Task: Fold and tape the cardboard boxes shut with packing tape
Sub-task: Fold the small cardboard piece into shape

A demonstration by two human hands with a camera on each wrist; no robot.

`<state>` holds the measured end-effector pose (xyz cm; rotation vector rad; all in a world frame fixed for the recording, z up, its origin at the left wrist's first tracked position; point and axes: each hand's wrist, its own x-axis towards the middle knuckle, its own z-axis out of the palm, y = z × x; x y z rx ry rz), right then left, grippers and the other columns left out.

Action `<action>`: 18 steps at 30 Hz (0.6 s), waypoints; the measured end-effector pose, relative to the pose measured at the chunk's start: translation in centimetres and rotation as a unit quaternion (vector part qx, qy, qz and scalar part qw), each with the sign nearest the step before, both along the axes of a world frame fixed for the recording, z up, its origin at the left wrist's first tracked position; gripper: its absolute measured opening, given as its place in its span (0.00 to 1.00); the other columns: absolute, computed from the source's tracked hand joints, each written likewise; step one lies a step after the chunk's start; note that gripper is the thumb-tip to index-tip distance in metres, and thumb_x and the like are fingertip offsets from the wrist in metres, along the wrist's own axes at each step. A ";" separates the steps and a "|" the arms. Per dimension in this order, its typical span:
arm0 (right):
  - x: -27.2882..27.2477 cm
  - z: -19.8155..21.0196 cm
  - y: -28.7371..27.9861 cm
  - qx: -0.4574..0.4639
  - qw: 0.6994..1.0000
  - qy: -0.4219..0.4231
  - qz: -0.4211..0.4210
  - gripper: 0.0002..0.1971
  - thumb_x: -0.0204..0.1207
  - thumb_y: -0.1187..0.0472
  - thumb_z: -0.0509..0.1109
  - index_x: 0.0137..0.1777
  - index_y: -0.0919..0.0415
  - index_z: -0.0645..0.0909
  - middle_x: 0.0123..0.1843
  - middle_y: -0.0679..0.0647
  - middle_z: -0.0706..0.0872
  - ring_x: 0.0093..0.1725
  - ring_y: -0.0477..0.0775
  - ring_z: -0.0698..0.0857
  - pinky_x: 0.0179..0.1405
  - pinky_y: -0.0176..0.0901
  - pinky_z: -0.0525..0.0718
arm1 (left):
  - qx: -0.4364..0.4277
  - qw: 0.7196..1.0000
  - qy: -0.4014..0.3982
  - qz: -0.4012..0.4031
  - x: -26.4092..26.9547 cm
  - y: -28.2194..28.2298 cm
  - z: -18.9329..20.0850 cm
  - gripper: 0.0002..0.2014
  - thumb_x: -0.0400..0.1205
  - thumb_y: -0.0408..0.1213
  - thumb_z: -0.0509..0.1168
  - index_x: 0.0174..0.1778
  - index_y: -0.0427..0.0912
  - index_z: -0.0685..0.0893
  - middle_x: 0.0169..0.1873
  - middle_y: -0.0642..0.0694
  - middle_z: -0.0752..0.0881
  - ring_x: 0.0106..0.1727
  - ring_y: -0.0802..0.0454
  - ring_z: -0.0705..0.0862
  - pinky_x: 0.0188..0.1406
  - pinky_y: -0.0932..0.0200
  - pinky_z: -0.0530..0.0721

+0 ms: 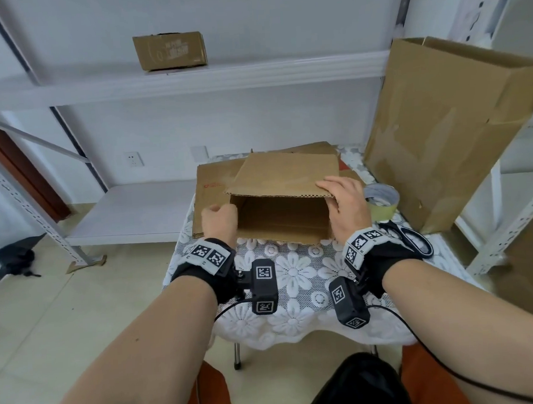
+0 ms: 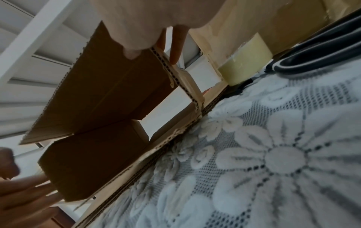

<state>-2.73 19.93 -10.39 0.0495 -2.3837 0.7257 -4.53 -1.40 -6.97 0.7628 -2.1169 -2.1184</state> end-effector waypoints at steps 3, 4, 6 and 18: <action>-0.1 0.4 0.5 0.002 1.000 0.008 0.013 0.16 0.80 0.70 0.64 0.64 0.59 0.83 0.64 0.54 0.84 0.67 0.57 0.75 0.66 0.42 0.68 | -0.055 0.995 -0.004 -0.082 -0.1 0.3 -0.5 0.23 0.78 0.28 0.61 0.72 0.36 0.76 0.59 0.42 0.83 0.57 0.47 0.79 0.64 0.48 0.77; -0.2 0.5 0.7 0.002 1.000 0.013 0.018 0.16 0.80 0.70 0.64 0.64 0.59 0.83 0.63 0.54 0.84 0.66 0.57 0.76 0.66 0.42 0.69 | -0.057 0.995 0.004 -0.083 -0.1 0.4 -0.6 0.21 0.79 0.29 0.62 0.70 0.35 0.77 0.52 0.42 0.85 0.51 0.49 0.81 0.61 0.49 0.80; -0.2 0.6 0.9 0.005 0.999 0.023 0.023 0.14 0.80 0.69 0.65 0.63 0.59 0.84 0.62 0.54 0.85 0.65 0.57 0.78 0.64 0.43 0.71 | -0.054 0.995 0.023 -0.080 -0.1 0.8 -0.7 0.18 0.80 0.30 0.62 0.67 0.34 0.77 0.38 0.44 0.85 0.38 0.52 0.81 0.47 0.54 0.82; 0.9 -0.3 1.8 0.003 0.999 0.037 0.016 0.12 0.81 0.66 0.65 0.62 0.59 0.83 0.61 0.53 0.86 0.64 0.56 0.79 0.63 0.40 0.71 | -0.031 0.976 0.128 -0.172 -0.2 1.5 -1.6 0.25 0.73 0.23 0.60 0.60 0.55 0.70 0.53 0.53 0.79 0.53 0.44 0.81 0.50 0.47 0.82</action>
